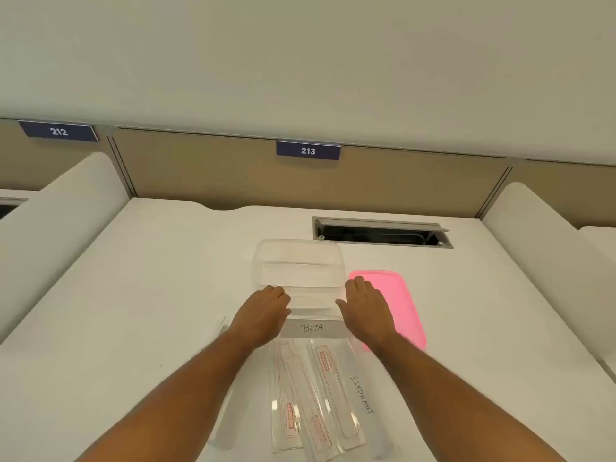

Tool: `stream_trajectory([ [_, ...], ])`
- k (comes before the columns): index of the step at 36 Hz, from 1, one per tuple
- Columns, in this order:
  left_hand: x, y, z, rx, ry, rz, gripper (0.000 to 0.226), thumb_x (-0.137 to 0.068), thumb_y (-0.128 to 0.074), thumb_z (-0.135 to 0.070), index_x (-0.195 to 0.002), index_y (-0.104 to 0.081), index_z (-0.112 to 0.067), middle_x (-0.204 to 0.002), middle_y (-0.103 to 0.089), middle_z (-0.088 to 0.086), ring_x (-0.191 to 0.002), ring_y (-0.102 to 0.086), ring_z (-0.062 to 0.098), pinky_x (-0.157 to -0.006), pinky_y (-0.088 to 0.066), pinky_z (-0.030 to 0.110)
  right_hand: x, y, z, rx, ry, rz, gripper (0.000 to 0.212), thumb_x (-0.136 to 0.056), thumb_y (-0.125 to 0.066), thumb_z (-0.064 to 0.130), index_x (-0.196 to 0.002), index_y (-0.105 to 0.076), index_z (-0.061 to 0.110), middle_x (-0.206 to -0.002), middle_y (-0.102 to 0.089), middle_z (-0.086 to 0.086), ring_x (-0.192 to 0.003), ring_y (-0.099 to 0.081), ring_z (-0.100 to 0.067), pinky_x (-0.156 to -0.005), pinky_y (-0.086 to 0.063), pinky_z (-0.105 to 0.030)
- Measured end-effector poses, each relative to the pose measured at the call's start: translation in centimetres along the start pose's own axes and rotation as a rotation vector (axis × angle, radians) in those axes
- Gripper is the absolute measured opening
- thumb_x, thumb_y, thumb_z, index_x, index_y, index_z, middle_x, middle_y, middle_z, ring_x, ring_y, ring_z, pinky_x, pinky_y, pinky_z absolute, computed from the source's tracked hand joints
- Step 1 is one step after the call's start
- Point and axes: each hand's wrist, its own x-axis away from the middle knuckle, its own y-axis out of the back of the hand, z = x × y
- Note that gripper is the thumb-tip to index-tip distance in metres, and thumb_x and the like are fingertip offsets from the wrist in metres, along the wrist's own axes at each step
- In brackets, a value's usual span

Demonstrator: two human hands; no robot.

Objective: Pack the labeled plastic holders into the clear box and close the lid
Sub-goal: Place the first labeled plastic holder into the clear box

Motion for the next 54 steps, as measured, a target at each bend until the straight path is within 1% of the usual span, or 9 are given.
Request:
stream_trajectory([
  [5, -0.1, -0.7, 0.4, 0.003, 0.040, 0.181, 0.031, -0.100, -0.050, -0.037, -0.121, -0.060, -0.016, -0.119, -0.062, 0.000, -0.106, -0.058, 0.020, -0.087, -0.048, 0.034, 0.4, 0.0, -0.4, 0.003, 0.049, 0.164, 0.023, -0.102, -0.047, 0.035, -0.103, -0.057, 0.014, -0.101, -0.059, -0.003, -0.083, -0.055, -0.023, -0.068, -0.036, -0.033],
  [11, -0.5, -1.8, 1.2, 0.031, 0.064, 0.351, 0.034, -0.101, -0.051, -0.034, -0.127, -0.057, -0.014, -0.128, -0.060, 0.003, -0.115, -0.058, 0.023, -0.095, -0.047, 0.038, 0.3, -0.6, -0.6, -0.004, 0.047, 0.324, 0.023, -0.102, -0.047, 0.031, -0.103, -0.061, 0.013, -0.101, -0.061, -0.005, -0.088, -0.062, -0.025, -0.072, -0.047, -0.036],
  [15, -0.9, -2.4, 1.4, 0.031, 0.076, 0.400, 0.032, -0.100, -0.052, -0.032, -0.126, -0.058, -0.012, -0.127, -0.061, 0.004, -0.114, -0.059, 0.024, -0.096, -0.048, 0.039, -0.1, -1.1, -0.4, -0.011, 0.041, 0.386, 0.022, -0.101, -0.050, 0.031, -0.100, -0.063, 0.013, -0.100, -0.062, -0.004, -0.087, -0.065, -0.025, -0.073, -0.050, -0.036],
  [22, -1.5, -2.9, 1.4, -0.026, 0.088, 0.433, 0.026, -0.099, -0.054, -0.036, -0.111, -0.062, -0.014, -0.110, -0.064, 0.005, -0.100, -0.063, 0.026, -0.084, -0.051, 0.038, -0.7, -2.1, -0.4, -0.045, 0.015, 0.443, 0.024, -0.100, -0.052, 0.033, -0.099, -0.063, 0.013, -0.102, -0.061, -0.004, -0.088, -0.064, -0.026, -0.075, -0.050, -0.036],
  [26, -1.8, -3.4, 1.6, 0.011, 0.114, 0.435, 0.027, -0.098, -0.055, -0.037, -0.111, -0.062, -0.016, -0.110, -0.064, 0.003, -0.099, -0.063, 0.024, -0.084, -0.051, 0.037, -0.8, -2.6, -0.6, -0.095, -0.014, 0.454, 0.025, -0.099, -0.051, 0.033, -0.105, -0.065, 0.014, -0.106, -0.060, -0.004, -0.090, -0.063, -0.026, -0.077, -0.049, -0.035],
  [32, -2.3, -3.9, 1.8, 0.113, 0.162, 0.441, 0.033, -0.096, -0.058, -0.036, -0.120, -0.062, -0.013, -0.117, -0.063, 0.004, -0.105, -0.061, 0.024, -0.090, -0.049, 0.036, -1.2, -3.1, -0.8, -0.227, -0.074, 0.485, 0.029, -0.099, -0.053, 0.030, -0.119, -0.065, 0.012, -0.115, -0.060, -0.006, -0.102, -0.061, -0.026, -0.088, -0.049, -0.036],
  [43, -2.0, -3.2, 1.3, 0.187, 0.229, 0.391, 0.022, -0.095, -0.061, -0.034, -0.099, -0.063, -0.012, -0.106, -0.065, 0.006, -0.097, -0.062, 0.024, -0.082, -0.050, 0.033, -0.8, -2.7, -0.7, -0.323, -0.123, 0.477, 0.031, -0.097, -0.058, 0.023, -0.123, -0.064, 0.008, -0.122, -0.058, -0.009, -0.112, -0.057, -0.028, -0.094, -0.048, -0.039],
  [46, -1.8, -2.9, 1.1, 0.218, 0.261, 0.370, 0.026, -0.092, -0.064, -0.038, -0.101, -0.063, -0.013, -0.107, -0.064, 0.004, -0.097, -0.061, 0.023, -0.082, -0.050, 0.033, -0.5, -2.3, -0.7, -0.323, -0.116, 0.458, 0.034, -0.095, -0.061, 0.022, -0.127, -0.061, 0.010, -0.122, -0.056, -0.007, -0.111, -0.057, -0.027, -0.094, -0.048, -0.038],
  [54, -1.6, -2.0, 1.0, 0.221, 0.257, 0.293, 0.049, -0.081, -0.076, -0.046, -0.113, -0.059, -0.013, -0.110, -0.061, 0.003, -0.101, -0.056, 0.020, -0.085, -0.048, 0.031, 0.2, -1.1, -0.1, -0.361, -0.103, 0.373, 0.039, -0.085, -0.073, 0.022, -0.119, -0.059, 0.010, -0.112, -0.054, -0.004, -0.097, -0.056, -0.022, -0.085, -0.051, -0.036],
])
